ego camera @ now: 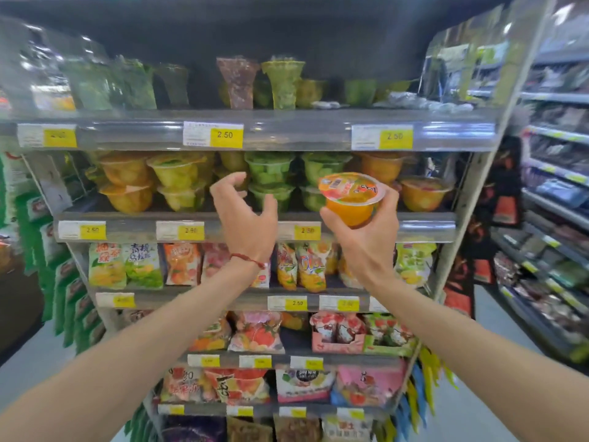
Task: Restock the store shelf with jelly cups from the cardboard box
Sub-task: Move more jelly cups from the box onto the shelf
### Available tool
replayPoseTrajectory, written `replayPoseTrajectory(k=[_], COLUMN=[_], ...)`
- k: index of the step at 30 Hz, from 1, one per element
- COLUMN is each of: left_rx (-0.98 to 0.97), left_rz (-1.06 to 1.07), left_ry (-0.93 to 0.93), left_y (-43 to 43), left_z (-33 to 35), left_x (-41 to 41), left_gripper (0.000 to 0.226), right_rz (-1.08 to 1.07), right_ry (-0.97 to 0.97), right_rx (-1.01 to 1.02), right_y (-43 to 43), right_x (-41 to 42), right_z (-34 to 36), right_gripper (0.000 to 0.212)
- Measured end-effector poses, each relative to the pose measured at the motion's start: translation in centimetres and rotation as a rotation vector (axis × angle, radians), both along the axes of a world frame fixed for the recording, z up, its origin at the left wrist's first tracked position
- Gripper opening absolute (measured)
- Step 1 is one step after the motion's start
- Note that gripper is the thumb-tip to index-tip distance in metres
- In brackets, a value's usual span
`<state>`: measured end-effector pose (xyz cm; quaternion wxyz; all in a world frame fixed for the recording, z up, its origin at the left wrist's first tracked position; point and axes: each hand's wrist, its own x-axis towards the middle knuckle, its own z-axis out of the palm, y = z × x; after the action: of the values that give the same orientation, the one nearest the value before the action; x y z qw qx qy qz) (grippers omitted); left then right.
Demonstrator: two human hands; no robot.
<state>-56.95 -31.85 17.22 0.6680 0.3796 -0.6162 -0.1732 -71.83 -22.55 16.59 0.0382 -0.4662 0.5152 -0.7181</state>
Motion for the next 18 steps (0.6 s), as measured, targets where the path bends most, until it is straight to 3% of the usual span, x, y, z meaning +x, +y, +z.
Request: replayPoseTrajectory(k=[8, 18], left_rx=[-0.190, -0.197], left_rz=[-0.160, -0.203], left_ry=[-0.078, -0.054], left_y=[2.9, 2.6], left_z=[2.4, 4.1], left_x=[-7.3, -10.1], left_gripper=[0.028, 0.024], right_rz=[-0.226, -0.306], right_ry=[-0.003, -0.058], right_rx=[0.064, 0.198], right_y=[3.0, 1.1], right_x=[-9.8, -14.6], right_z=[1.4, 3.9], right_gripper=[0.070, 0.067])
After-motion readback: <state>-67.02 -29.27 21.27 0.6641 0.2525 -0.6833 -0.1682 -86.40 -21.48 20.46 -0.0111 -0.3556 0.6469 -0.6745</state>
